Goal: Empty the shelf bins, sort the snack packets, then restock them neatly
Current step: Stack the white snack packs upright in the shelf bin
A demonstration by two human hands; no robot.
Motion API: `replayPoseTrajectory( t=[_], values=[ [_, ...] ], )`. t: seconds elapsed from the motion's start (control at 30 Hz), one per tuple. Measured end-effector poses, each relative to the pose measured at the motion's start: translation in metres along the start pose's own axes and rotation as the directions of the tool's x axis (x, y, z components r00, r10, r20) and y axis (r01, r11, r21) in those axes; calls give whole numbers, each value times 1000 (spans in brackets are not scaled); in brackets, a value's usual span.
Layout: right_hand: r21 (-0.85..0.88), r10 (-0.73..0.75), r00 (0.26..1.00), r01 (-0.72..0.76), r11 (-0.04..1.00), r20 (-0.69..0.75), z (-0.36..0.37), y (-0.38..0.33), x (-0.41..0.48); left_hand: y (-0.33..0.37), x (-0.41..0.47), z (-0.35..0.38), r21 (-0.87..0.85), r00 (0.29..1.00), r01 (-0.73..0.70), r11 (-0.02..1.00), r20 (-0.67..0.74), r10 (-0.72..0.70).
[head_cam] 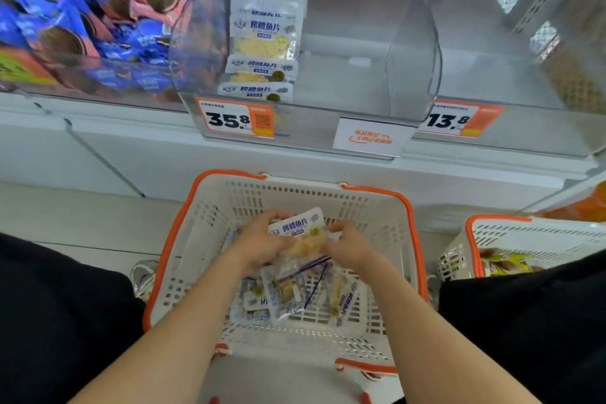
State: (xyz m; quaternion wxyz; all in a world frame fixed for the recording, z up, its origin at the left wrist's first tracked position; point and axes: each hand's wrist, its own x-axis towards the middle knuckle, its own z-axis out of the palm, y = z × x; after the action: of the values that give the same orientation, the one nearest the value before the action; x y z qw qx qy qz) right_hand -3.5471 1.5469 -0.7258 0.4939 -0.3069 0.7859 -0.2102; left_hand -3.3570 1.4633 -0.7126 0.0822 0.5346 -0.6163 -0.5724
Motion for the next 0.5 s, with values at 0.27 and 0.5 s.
replayPoseTrajectory(
  t=[0.27, 0.5],
  values=[
    [-425, 118, 992, -120, 897, -31, -14, 53, 37, -32, 22, 8, 391, 996, -92, 916, 35, 85],
    [-515, 192, 981, -158, 843, 13, 41, 111, 52, -71, 43, 29, 429, 999, -42, 902, 34, 31]
  ],
)
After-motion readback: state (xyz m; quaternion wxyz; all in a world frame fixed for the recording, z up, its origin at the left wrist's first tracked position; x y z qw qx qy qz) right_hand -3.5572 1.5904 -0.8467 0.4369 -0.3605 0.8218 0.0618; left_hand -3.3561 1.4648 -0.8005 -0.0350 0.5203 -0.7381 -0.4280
